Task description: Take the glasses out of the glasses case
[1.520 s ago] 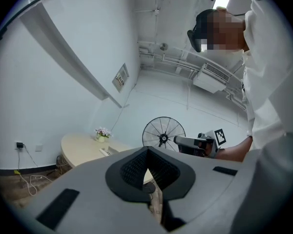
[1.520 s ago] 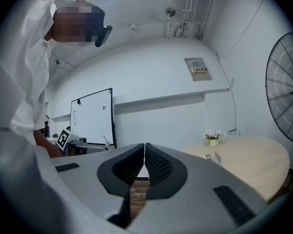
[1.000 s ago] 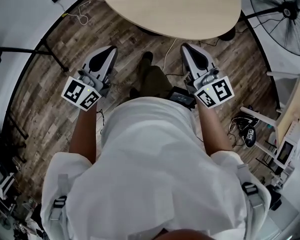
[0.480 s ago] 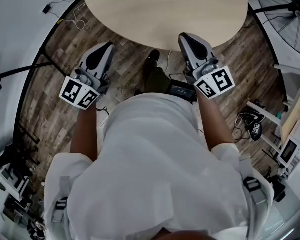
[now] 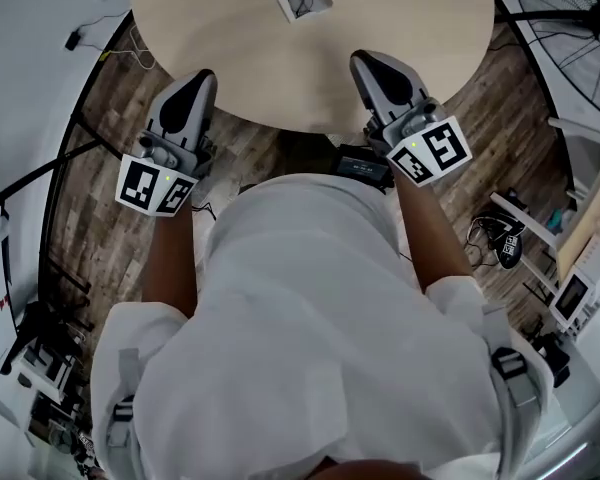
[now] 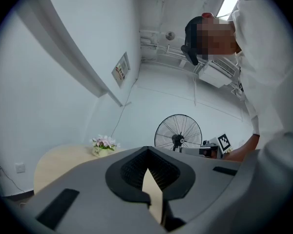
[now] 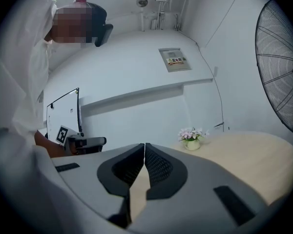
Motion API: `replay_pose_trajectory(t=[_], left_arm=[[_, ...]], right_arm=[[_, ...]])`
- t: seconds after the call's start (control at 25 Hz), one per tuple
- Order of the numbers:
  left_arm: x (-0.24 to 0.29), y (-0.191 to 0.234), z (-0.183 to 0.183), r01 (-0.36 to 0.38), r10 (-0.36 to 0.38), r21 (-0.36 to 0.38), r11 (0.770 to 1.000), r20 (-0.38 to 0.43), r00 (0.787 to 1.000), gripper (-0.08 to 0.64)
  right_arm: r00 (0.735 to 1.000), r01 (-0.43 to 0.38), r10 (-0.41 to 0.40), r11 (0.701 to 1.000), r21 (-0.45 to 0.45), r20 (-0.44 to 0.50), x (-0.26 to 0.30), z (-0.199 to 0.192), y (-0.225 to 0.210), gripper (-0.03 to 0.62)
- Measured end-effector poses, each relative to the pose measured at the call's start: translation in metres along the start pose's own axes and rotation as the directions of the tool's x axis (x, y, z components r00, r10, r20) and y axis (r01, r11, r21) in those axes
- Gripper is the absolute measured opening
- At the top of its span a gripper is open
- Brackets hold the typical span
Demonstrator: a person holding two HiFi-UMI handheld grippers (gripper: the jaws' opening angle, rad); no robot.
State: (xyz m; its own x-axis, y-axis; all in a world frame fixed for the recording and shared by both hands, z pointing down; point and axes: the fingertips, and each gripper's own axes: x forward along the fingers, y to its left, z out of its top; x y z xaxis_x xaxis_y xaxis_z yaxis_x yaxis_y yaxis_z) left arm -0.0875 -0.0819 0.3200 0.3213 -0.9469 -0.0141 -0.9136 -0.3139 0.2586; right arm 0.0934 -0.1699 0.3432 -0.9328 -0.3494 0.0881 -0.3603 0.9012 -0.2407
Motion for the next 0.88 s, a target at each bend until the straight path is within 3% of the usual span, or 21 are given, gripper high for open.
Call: replay_pose_trajectory(t=[0.24, 0.4, 0.72, 0.88], left_arm=[[0.043, 0.023, 0.016, -0.07, 0.07, 0.047, 0.996, 0.015, 0.997, 0.012], [0.062, 0.036, 0.02, -0.078, 0.077, 0.051, 0.996, 0.016, 0.997, 0.012], [0.104, 0.06, 0.015, 0.022, -0.02, 0.046, 0.999, -0.04, 0.999, 0.012], [0.124, 0.082, 0.007, 0.077, -0.076, 0.015, 0.997, -0.075, 0.994, 0.012]], right_arm=[[0.999, 0.033, -0.033, 0.999, 0.011, 0.024, 0.013, 0.013, -0.044, 0.025], [0.998, 0.046, -0.047, 0.999, 0.01, 0.035, 0.023, 0.016, -0.059, 0.025], [0.994, 0.106, -0.106, 0.994, 0.004, 0.04, 0.041, 0.024, -0.08, 0.025], [0.982, 0.186, -0.187, 0.982, 0.018, 0.039, 0.048, 0.028, -0.096, 0.025]])
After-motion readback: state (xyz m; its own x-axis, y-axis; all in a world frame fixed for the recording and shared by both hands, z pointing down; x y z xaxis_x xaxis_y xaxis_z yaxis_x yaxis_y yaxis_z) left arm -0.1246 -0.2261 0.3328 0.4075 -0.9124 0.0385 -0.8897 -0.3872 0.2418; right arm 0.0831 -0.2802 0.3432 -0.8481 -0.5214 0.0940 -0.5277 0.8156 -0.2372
